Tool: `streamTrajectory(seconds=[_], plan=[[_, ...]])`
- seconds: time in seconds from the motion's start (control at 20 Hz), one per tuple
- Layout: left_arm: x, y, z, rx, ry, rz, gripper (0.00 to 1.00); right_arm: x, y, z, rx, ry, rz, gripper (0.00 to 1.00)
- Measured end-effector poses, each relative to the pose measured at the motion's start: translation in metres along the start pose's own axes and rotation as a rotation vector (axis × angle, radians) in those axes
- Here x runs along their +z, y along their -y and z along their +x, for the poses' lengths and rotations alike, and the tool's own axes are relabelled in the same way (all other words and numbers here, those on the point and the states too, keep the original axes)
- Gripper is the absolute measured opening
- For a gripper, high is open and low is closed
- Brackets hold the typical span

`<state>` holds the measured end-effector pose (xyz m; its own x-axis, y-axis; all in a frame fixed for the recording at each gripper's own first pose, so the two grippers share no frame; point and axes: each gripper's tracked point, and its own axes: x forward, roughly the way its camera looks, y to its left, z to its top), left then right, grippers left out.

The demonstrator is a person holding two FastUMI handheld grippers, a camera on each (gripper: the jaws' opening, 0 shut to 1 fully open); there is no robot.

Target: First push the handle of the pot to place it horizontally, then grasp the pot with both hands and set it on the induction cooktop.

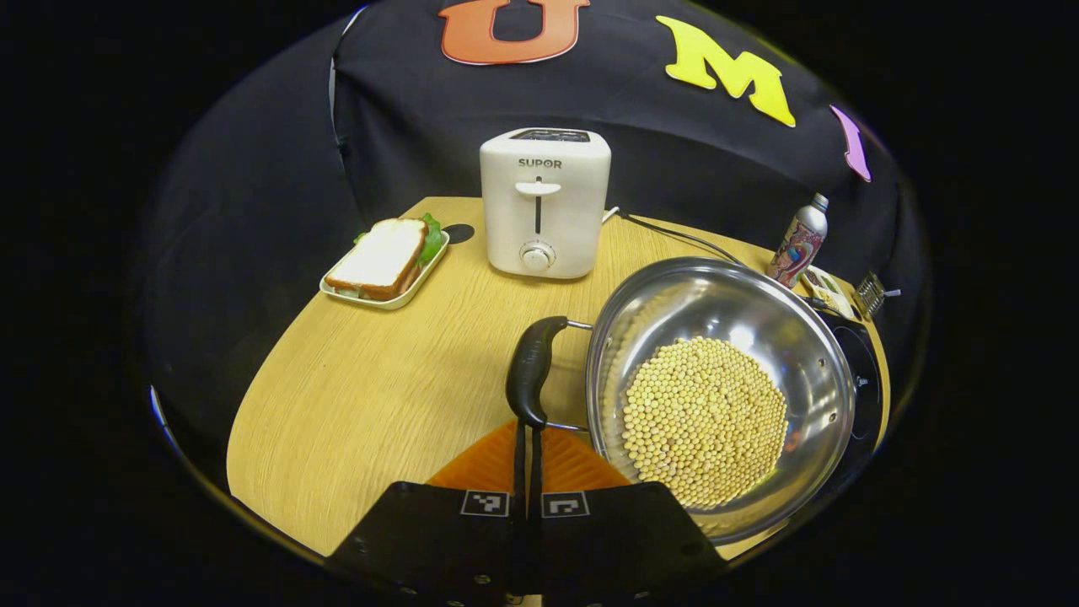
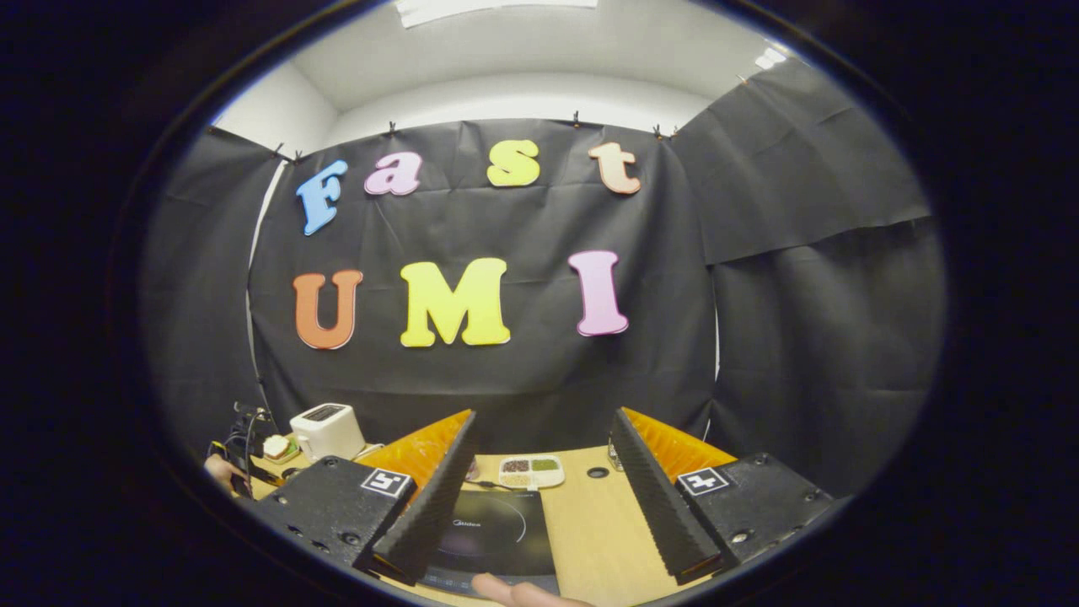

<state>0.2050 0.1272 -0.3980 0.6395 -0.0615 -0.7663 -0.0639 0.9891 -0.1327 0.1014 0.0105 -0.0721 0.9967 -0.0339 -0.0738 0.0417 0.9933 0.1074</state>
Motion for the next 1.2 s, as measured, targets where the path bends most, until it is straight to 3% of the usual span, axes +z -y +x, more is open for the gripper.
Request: streamTrajectory(seconds=[0.15,0.2,0.25,0.3,0.35,0.4,0.45,0.55,0.7,0.75,0.8,0.85,0.9,0.95,1.2], plan=[[0.000,-0.003,-0.006,-0.018,0.020,-0.018,0.00,-0.003,-0.005,0.000,-0.001,-0.009,0.018,0.96],[-0.001,-0.004,-0.009,-0.024,0.025,-0.028,0.13,-0.006,-0.008,0.000,-0.003,-0.011,0.019,0.96],[0.000,-0.003,-0.014,-0.043,0.039,-0.035,0.00,-0.007,-0.010,0.000,-0.006,-0.013,0.016,0.96],[0.000,-0.004,-0.019,-0.051,0.054,-0.039,0.01,-0.012,-0.013,0.000,-0.007,-0.018,0.012,0.96],[-0.003,-0.009,-0.023,-0.041,0.060,-0.036,0.04,-0.015,-0.017,0.000,-0.005,-0.023,0.008,1.00],[-0.004,-0.017,-0.030,-0.018,0.075,-0.022,0.21,-0.021,-0.020,0.001,-0.003,-0.031,0.003,0.96],[-0.005,-0.023,-0.038,0.003,0.091,-0.004,0.12,-0.026,-0.023,0.002,-0.002,-0.041,0.001,1.00],[-0.002,-0.026,-0.056,0.005,0.135,0.008,0.20,-0.035,-0.030,0.003,0.002,-0.061,0.002,0.96],[0.011,-0.012,-0.092,-0.060,0.222,0.001,0.31,-0.050,-0.042,0.010,0.012,-0.095,0.009,0.96],[0.014,-0.010,-0.101,-0.072,0.248,0.013,0.31,-0.054,-0.046,0.012,0.016,-0.105,0.005,0.96],[0.017,-0.008,-0.109,-0.075,0.267,0.023,0.52,-0.057,-0.050,0.014,0.019,-0.110,-0.002,0.96],[0.019,-0.006,-0.114,-0.066,0.281,0.031,0.89,-0.060,-0.055,0.016,0.023,-0.113,-0.011,0.96],[0.024,-0.002,-0.119,-0.069,0.291,0.036,0.80,-0.064,-0.060,0.018,0.025,-0.120,-0.020,0.96],[0.025,0.002,-0.130,-0.077,0.307,0.036,0.98,-0.067,-0.064,0.019,0.029,-0.129,-0.026,0.96],[0.044,0.011,-0.153,-0.090,0.375,0.032,0.96,-0.090,-0.088,0.033,0.030,-0.163,-0.072,0.96]])
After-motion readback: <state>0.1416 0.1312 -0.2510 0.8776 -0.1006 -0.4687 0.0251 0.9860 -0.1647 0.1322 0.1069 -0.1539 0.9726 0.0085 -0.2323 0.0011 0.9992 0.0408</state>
